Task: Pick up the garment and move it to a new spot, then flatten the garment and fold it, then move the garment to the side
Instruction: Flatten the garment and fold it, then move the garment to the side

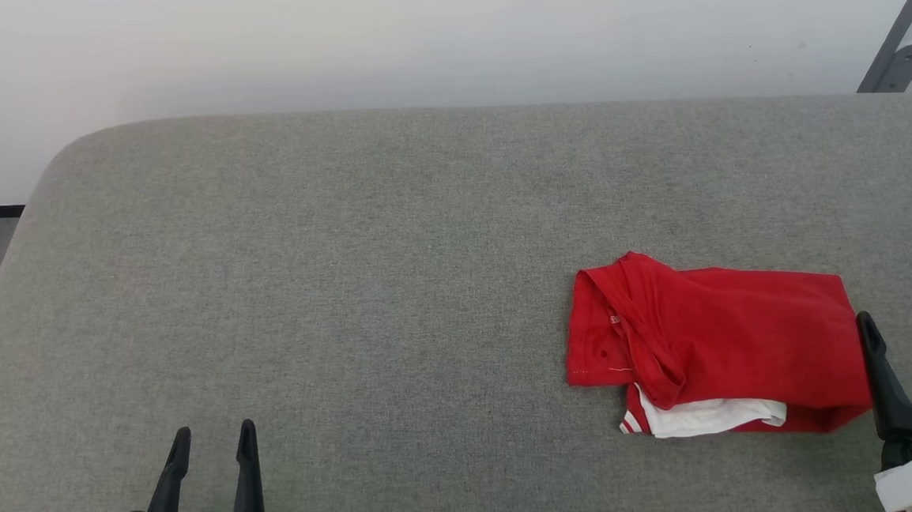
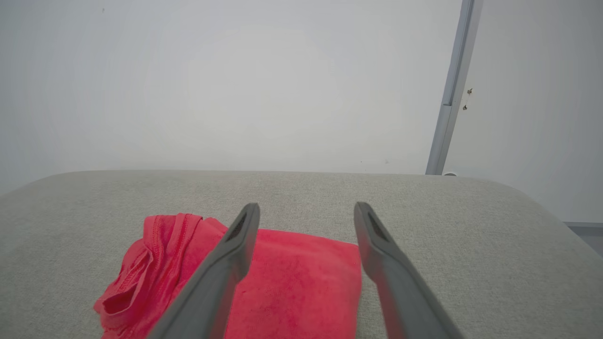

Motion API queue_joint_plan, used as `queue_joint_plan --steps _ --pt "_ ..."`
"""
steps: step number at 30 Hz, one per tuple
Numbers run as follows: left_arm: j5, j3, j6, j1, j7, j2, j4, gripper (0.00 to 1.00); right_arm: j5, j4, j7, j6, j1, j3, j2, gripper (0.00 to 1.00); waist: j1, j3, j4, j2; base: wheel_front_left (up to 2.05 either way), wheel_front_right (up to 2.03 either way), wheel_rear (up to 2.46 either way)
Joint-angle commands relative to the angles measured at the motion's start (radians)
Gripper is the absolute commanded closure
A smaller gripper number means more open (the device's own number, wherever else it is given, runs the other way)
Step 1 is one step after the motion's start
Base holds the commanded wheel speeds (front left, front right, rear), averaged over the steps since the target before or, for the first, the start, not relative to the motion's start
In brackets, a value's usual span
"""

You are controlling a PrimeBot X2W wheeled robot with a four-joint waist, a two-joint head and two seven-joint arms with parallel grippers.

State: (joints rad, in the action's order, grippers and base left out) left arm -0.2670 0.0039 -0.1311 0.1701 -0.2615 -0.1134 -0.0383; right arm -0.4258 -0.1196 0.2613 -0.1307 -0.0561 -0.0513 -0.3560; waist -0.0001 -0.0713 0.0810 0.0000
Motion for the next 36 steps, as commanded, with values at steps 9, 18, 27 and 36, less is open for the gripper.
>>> queue_joint_plan --steps 9,18,27,36 --pt "0.011 -0.009 0.001 -0.054 -0.005 0.009 0.009 0.0 -0.006 0.013 -0.062 0.0 0.087 0.031 -0.037 0.0 0.0001 -0.051 -0.011 0.0 0.0 0.0 0.0" --pt "0.013 -0.057 0.001 -0.174 -0.005 -0.011 -0.006 0.0 -0.107 -0.022 -0.504 0.0 0.272 0.188 -0.24 0.0 0.0001 -0.141 -0.026 0.0 0.0 0.0 0.0" --pt "0.008 -0.099 0.001 -0.256 -0.005 -0.013 -0.028 0.0 -0.331 -0.013 -0.946 0.0 0.346 0.238 -0.386 0.0 0.0001 -0.216 -0.021 0.0 0.0 0.0 0.0" --pt "0.006 -0.128 0.001 -0.321 -0.005 0.0 -0.038 0.0 -0.386 -0.033 -1.073 0.0 0.338 0.227 -0.328 0.0 0.0001 -0.307 0.004 0.0 0.0 0.0 0.0"
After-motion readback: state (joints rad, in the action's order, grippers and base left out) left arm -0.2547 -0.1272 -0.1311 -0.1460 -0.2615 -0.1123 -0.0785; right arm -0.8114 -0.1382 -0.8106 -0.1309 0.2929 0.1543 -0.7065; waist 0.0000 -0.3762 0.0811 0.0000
